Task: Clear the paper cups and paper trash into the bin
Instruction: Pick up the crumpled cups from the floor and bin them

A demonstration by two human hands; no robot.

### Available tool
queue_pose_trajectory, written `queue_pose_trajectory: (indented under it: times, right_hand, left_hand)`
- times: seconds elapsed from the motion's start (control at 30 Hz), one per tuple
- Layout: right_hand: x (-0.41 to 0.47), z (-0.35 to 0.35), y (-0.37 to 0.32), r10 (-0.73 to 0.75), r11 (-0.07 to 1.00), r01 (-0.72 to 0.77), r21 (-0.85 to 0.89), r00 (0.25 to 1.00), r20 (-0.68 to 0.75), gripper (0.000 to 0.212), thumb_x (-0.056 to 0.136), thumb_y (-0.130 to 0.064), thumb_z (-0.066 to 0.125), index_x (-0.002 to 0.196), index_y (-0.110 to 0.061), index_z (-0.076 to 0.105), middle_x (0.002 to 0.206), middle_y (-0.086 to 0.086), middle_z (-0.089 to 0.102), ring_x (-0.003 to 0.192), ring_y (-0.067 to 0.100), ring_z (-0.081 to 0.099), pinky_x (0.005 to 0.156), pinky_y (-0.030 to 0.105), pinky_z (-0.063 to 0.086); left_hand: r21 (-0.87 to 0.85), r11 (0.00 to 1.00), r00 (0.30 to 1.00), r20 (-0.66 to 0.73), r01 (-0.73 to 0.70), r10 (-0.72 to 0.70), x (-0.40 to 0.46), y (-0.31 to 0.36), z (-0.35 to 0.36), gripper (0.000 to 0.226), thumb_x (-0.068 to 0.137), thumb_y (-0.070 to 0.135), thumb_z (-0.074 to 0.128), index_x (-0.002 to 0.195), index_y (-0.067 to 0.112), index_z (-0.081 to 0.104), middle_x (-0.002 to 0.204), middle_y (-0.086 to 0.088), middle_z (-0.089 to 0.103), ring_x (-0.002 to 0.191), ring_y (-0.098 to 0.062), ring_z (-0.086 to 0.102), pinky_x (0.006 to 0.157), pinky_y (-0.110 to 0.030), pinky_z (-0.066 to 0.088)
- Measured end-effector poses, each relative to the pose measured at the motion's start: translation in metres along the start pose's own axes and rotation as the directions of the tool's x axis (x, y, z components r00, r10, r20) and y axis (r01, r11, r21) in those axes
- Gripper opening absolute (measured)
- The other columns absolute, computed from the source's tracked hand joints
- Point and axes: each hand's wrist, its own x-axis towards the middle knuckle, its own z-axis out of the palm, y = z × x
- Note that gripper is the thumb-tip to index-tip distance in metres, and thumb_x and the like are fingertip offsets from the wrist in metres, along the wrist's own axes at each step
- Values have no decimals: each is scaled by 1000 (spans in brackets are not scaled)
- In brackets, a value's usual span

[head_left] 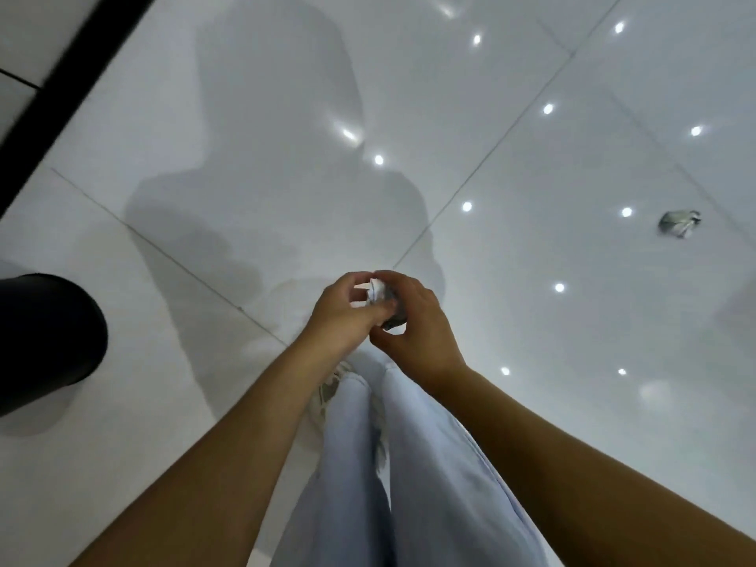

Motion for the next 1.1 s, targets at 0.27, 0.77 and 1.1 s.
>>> queue_pose_trajectory:
  times: [0.27, 0.77, 1.1]
  right_hand:
    - [-76, -95, -81, 123, 986, -116, 115, 991, -48, 80, 81, -19, 74, 146, -30, 30, 145, -6, 44, 124, 11, 46, 92, 8, 32]
    - [-195, -262, -89, 372, 926, -374, 51, 882, -289, 67, 87, -23, 66, 146, -24, 33, 150, -6, 34, 132, 20, 37, 102, 27, 34]
    - [-195, -354, -15, 528, 849, -441, 292, 715, -458, 49, 84, -15, 65, 130, -25, 53, 134, -4, 51, 121, 19, 47, 88, 21, 33]
  left_hand:
    - [124, 989, 994, 87, -76, 66, -105, 76, 13, 38, 77, 14, 77, 112, 19, 63, 110, 1, 67, 103, -20, 62, 91, -42, 54]
    - [423, 835, 936, 176, -352, 305, -213, 196, 84, 40, 80, 10, 74, 116, 16, 57, 103, 4, 58, 87, -12, 55, 65, -12, 40]
    - [536, 740, 910, 313, -405, 272, -199, 265, 202, 39, 79, 6, 73, 115, 11, 59, 99, 3, 58, 88, -14, 57, 66, -13, 41]
